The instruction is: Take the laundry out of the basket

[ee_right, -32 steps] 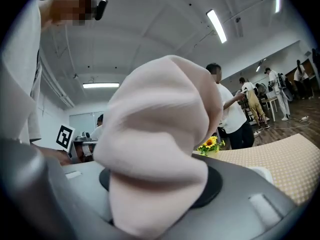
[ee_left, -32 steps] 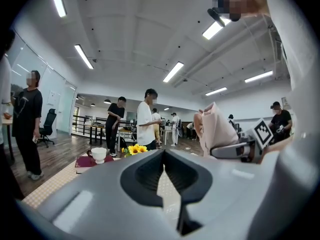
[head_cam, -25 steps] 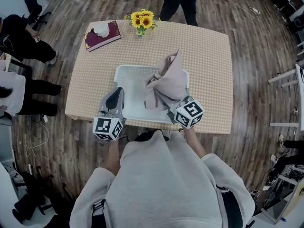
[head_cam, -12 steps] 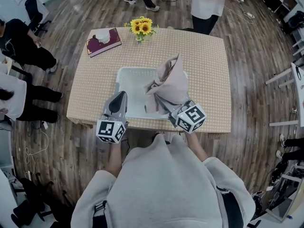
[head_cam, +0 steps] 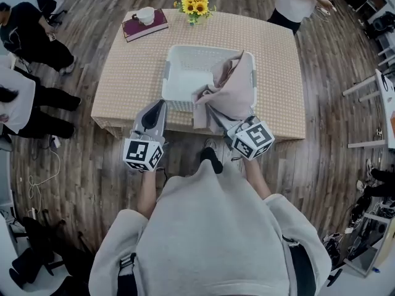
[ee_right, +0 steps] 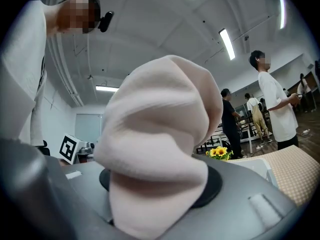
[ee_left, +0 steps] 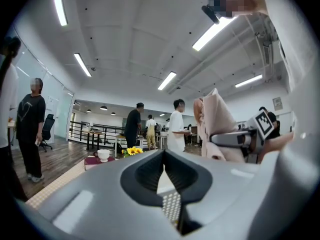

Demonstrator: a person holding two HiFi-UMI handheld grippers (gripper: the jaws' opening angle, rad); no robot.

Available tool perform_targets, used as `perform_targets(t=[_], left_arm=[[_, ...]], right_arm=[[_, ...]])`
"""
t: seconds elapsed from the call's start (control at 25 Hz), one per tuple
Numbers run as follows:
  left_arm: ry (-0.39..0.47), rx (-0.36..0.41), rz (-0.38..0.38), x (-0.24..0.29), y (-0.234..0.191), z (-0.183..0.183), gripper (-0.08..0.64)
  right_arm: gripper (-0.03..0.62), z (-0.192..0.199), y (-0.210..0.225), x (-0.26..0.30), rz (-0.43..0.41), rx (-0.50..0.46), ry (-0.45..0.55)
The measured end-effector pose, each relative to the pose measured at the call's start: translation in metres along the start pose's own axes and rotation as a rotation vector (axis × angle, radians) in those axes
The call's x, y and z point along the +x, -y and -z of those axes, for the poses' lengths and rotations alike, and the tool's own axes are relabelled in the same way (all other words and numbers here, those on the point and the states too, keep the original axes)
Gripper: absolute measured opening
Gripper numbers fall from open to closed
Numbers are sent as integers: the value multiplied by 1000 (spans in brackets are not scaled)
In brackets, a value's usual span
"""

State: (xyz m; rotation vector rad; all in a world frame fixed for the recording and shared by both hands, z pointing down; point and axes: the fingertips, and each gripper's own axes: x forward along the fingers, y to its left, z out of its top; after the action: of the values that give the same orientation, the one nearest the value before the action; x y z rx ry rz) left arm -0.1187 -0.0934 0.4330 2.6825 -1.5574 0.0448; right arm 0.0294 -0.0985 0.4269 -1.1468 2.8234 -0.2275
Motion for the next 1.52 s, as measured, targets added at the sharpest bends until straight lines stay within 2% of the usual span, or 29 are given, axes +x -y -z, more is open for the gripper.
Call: perform_targets(t=[0.28, 0.6, 1.16, 1.52], left_arm=[[0, -16, 51, -67, 29, 11, 11], [15, -19, 98, -99, 57, 11, 11], [21, -26, 134, -113, 83, 14, 11], [24, -22, 143, -121, 89, 17, 11]], right_arm=[[210, 32, -63, -45, 54, 11, -36], [207, 45, -95, -81, 95, -16, -73], [207, 50, -103, -112, 137, 23, -47], [207, 54, -114, -117, 136, 2, -55]])
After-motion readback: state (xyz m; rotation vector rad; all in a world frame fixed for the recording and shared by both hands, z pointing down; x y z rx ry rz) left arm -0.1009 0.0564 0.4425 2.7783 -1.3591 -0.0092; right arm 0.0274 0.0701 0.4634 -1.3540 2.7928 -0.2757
